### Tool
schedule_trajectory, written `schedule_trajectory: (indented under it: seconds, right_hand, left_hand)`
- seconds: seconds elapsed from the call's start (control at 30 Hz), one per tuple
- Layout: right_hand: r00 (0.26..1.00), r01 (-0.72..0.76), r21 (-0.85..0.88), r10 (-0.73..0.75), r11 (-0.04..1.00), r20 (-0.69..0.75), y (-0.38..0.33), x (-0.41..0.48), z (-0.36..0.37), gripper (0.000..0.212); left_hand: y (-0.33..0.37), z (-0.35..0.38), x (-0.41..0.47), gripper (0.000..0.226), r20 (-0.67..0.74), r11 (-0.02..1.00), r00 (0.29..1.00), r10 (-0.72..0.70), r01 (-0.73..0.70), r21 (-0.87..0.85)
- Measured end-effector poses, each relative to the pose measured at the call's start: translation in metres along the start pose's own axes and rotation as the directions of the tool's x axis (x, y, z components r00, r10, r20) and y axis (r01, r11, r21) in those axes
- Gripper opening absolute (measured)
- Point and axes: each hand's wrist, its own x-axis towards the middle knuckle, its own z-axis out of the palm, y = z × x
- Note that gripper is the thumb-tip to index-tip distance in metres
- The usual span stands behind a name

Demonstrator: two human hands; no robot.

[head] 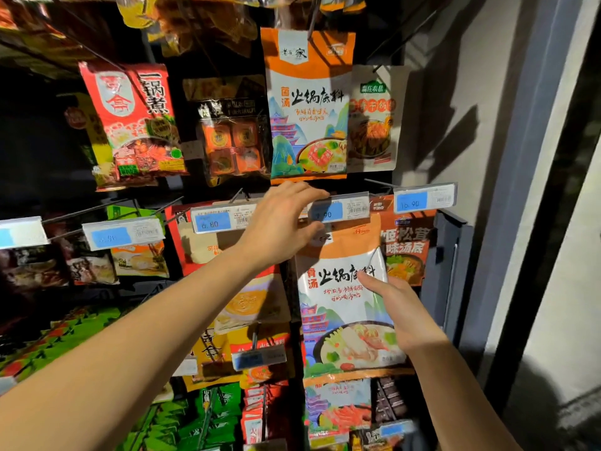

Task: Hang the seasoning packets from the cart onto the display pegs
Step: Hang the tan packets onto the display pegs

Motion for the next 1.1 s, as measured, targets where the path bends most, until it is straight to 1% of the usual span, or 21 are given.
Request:
schedule_trajectory:
  seconds: [0.07,0.13,0.2,0.27,0.3,0.33,0.4,0.43,0.47,0.5,0.57,0.63,0.7,0.77,0.8,0.83,0.87,0.93,0.97,1.03,1.1]
  right_hand:
    - [0.999,0.002,0.008,-0.002,1.000,0.032,-0.003,0.000,0.004,0.021]
    - [0.999,0.020,-0.014,-0.019,1.000,0.031,0.000,0.005,0.006,0.022]
    - [0.996,0.084,-0.060,-0.086,0.995,-0.031,0.006,0.010,0.007,0.019]
    - [0.965,0.175,-0.169,-0.203,0.970,-0.165,0.016,0.016,0.008,0.014]
    - [0.932,0.211,-0.278,-0.279,0.937,-0.232,0.021,0.018,0.008,0.016]
    - [0.888,0.221,-0.413,-0.357,0.883,-0.289,0.026,0.018,0.010,0.024]
    - [0.815,0.176,-0.626,-0.470,0.759,-0.341,0.036,0.015,0.013,0.053]
    - [0.799,0.161,-0.697,-0.507,0.699,-0.324,0.041,0.014,0.015,0.066]
    - [0.793,0.162,-0.757,-0.540,0.634,-0.282,0.045,0.014,0.016,0.074]
    - [0.795,0.173,-0.799,-0.561,0.577,-0.233,0.048,0.014,0.017,0.077]
    - [0.820,0.174,-0.834,-0.546,0.523,-0.171,0.047,0.020,0.019,0.078]
    - [0.842,0.153,-0.850,-0.517,0.505,-0.155,0.046,0.027,0.022,0.079]
    - [0.843,0.121,-0.864,-0.510,0.489,-0.171,0.043,0.026,0.027,0.079]
    - [0.805,0.173,-0.858,-0.571,0.484,-0.160,0.046,0.021,0.028,0.077]
    - [0.788,0.219,-0.834,-0.596,0.507,-0.155,0.050,0.017,0.025,0.076]
    - [0.784,0.246,-0.811,-0.601,0.531,-0.156,0.054,0.012,0.018,0.076]
    - [0.783,0.248,-0.815,-0.604,0.523,-0.150,0.057,0.006,0.010,0.074]
    - [0.799,0.208,-0.833,-0.580,0.513,-0.158,0.061,-0.010,-0.009,0.063]
    - [0.817,0.166,-0.811,-0.539,0.562,-0.206,0.061,-0.020,-0.018,0.054]
    - [0.826,0.078,-0.775,-0.476,0.628,-0.303,0.063,-0.044,-0.039,0.035]
    - [0.802,0.014,-0.771,-0.467,0.637,-0.371,0.067,-0.073,-0.058,0.020]
  left_hand:
    - [0.000,0.002,0.001,0.048,-0.013,1.000,1.000,-0.010,0.010,-0.001]
    - [-0.002,0.001,0.002,0.047,-0.006,1.000,1.000,0.010,-0.010,0.011]
    - [-0.006,-0.003,0.003,0.046,0.015,0.994,0.996,0.088,-0.088,0.070]
    - [-0.010,-0.007,0.005,0.046,0.028,0.978,0.987,0.156,-0.158,0.137]
    - [-0.012,-0.008,0.006,0.046,0.026,0.974,0.985,0.168,-0.170,0.149]
    - [-0.013,-0.008,0.006,0.046,0.020,0.973,0.985,0.173,-0.174,0.149]
    - [-0.013,-0.006,0.006,0.047,0.016,0.977,0.984,0.175,-0.176,0.124]
    - [-0.012,-0.005,0.005,0.047,0.015,0.978,0.984,0.176,-0.177,0.110]
    - [-0.013,-0.003,0.005,0.047,0.012,0.978,0.984,0.180,-0.181,0.104]
    - [-0.013,-0.001,0.004,0.048,0.011,0.977,0.983,0.184,-0.184,0.104]
    - [-0.014,0.002,0.002,0.047,0.005,0.976,0.982,0.188,-0.188,0.113]
    - [-0.016,0.004,-0.001,0.047,-0.008,0.975,0.981,0.193,-0.191,0.112]
    - [-0.016,0.007,-0.003,0.049,-0.023,0.978,0.983,0.183,-0.179,0.104]
    - [-0.014,0.010,-0.004,0.051,-0.049,0.979,0.984,0.170,-0.163,0.123]
    - [-0.012,0.013,-0.007,0.053,-0.068,0.980,0.986,0.155,-0.145,0.138]
    - [-0.008,0.016,-0.010,0.054,-0.096,0.984,0.987,0.131,-0.117,0.138]
    - [-0.003,0.019,-0.015,0.052,-0.140,0.988,0.984,0.110,-0.093,0.122]
    - [0.013,0.033,-0.027,0.042,-0.235,0.994,0.966,0.106,-0.096,0.055]
    - [0.024,0.040,-0.031,0.037,-0.265,0.993,0.957,0.117,-0.119,0.012]
    - [0.047,0.063,-0.039,0.030,-0.257,0.977,0.961,0.104,-0.148,-0.157]
    - [0.072,0.090,-0.055,0.022,-0.204,0.934,0.972,0.118,-0.178,-0.310]
